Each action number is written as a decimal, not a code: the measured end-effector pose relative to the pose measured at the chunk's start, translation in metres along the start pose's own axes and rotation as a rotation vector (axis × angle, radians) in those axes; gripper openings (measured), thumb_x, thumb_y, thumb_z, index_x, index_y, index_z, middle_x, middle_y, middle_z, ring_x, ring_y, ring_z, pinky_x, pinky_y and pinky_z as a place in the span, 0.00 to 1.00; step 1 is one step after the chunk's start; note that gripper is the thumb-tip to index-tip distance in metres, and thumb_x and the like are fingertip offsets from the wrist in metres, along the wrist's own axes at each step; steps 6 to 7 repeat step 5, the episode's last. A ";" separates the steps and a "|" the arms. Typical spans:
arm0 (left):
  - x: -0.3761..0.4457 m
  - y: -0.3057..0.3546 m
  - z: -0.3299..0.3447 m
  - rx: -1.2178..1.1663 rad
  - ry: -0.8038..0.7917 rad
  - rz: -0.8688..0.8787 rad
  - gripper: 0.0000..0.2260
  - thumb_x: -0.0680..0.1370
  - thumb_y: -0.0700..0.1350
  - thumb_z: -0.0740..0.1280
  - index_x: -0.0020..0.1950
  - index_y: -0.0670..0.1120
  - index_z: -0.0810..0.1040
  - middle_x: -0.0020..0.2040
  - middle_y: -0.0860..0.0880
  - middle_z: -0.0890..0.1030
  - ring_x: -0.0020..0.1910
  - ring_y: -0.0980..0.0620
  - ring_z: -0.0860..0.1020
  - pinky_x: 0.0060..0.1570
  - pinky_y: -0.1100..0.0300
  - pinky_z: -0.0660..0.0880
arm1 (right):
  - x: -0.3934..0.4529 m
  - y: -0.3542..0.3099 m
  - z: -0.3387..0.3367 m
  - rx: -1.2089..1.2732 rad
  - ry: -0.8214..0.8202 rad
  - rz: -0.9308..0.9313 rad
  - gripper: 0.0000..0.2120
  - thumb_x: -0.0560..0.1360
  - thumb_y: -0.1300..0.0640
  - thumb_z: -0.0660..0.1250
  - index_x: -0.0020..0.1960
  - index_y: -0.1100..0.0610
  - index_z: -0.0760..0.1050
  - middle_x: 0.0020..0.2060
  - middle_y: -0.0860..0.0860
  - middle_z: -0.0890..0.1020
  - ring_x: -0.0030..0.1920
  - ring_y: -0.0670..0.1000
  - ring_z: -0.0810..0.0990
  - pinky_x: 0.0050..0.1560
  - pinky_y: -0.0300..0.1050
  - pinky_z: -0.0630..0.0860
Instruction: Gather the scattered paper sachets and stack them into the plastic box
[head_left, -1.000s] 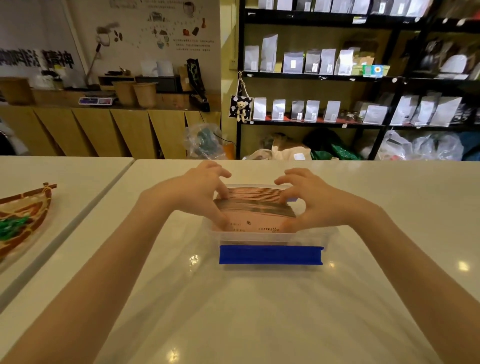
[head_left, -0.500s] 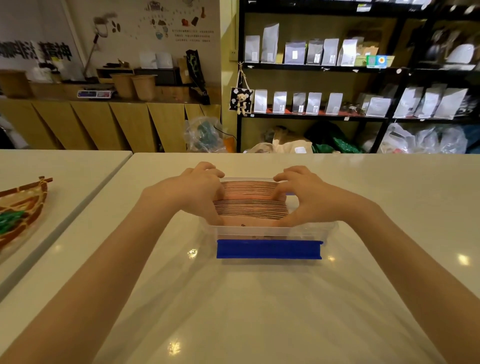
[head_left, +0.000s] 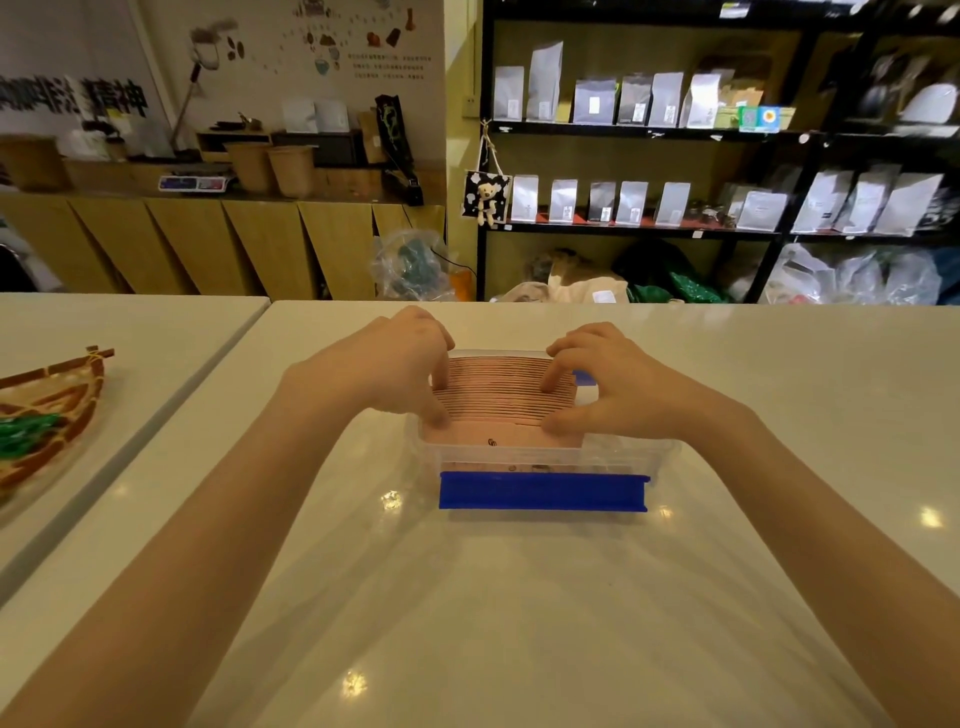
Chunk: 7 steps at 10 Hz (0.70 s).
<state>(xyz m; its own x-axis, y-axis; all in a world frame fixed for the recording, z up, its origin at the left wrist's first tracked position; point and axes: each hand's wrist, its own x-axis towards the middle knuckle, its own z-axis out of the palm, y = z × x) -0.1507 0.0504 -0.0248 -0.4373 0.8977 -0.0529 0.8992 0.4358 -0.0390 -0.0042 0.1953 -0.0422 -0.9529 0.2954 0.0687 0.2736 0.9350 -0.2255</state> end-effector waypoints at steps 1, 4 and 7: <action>-0.003 0.002 -0.004 -0.020 -0.057 0.001 0.18 0.70 0.51 0.69 0.57 0.47 0.77 0.67 0.49 0.70 0.67 0.48 0.62 0.65 0.52 0.61 | -0.001 -0.002 -0.001 0.023 -0.017 -0.002 0.20 0.68 0.45 0.68 0.57 0.52 0.75 0.65 0.49 0.71 0.66 0.51 0.61 0.66 0.49 0.59; -0.033 -0.007 -0.042 -0.240 0.082 0.109 0.13 0.74 0.44 0.64 0.58 0.52 0.75 0.65 0.53 0.72 0.65 0.54 0.67 0.57 0.63 0.59 | -0.042 -0.026 -0.058 0.215 0.218 -0.047 0.25 0.71 0.49 0.66 0.66 0.47 0.63 0.53 0.44 0.76 0.51 0.42 0.76 0.43 0.30 0.70; -0.048 -0.011 -0.069 -0.245 0.167 0.106 0.12 0.73 0.44 0.64 0.57 0.53 0.76 0.62 0.52 0.75 0.61 0.53 0.71 0.59 0.59 0.64 | -0.088 -0.037 -0.091 0.243 0.444 -0.165 0.24 0.69 0.48 0.65 0.64 0.46 0.66 0.49 0.41 0.78 0.49 0.37 0.77 0.46 0.28 0.73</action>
